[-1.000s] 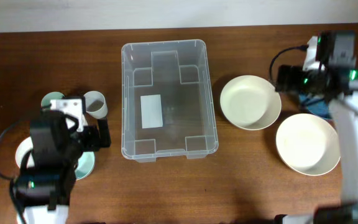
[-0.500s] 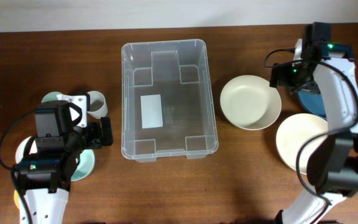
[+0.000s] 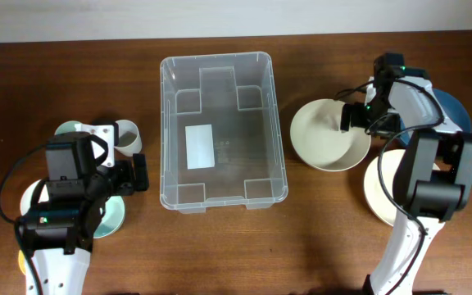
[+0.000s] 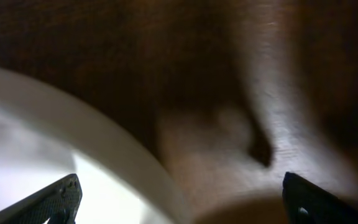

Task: Pack container
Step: 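Reach the right gripper to the rim of the cream bowl, then grasp the cream bowl rim with the right gripper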

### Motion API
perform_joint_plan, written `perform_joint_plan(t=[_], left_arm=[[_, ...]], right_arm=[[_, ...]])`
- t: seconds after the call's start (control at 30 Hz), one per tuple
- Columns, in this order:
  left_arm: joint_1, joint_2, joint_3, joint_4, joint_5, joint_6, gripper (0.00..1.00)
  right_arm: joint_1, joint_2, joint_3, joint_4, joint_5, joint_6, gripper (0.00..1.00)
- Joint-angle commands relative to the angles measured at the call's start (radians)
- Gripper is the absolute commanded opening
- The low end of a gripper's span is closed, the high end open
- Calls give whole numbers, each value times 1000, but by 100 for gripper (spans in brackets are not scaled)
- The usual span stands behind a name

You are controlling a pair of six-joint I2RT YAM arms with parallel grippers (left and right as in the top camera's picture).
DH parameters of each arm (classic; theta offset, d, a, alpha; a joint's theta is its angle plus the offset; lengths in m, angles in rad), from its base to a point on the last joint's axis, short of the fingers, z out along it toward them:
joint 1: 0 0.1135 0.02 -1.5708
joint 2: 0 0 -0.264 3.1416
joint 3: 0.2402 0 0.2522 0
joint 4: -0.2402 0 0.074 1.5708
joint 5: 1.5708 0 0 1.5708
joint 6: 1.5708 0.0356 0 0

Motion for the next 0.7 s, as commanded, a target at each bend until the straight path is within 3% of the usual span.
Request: perform_joint_plan(t=[0.0, 0.13, 0.5, 0.63, 0.67], left_arm=[[1, 2, 28, 5, 14, -10, 100], [1, 2, 28, 6, 14, -10, 100], [1, 2, 28, 10, 14, -10, 100], [1, 2, 28, 10, 14, -10, 100], [1, 2, 28, 10, 14, -10, 100]], right_arm=[[-8, 11, 21, 13, -34, 0, 100], [-8, 13, 21, 27, -35, 0, 90], [-8, 14, -42, 98, -144, 0, 86], [-8, 14, -42, 103, -144, 1, 73], [-8, 14, -42, 106, -144, 8, 63]])
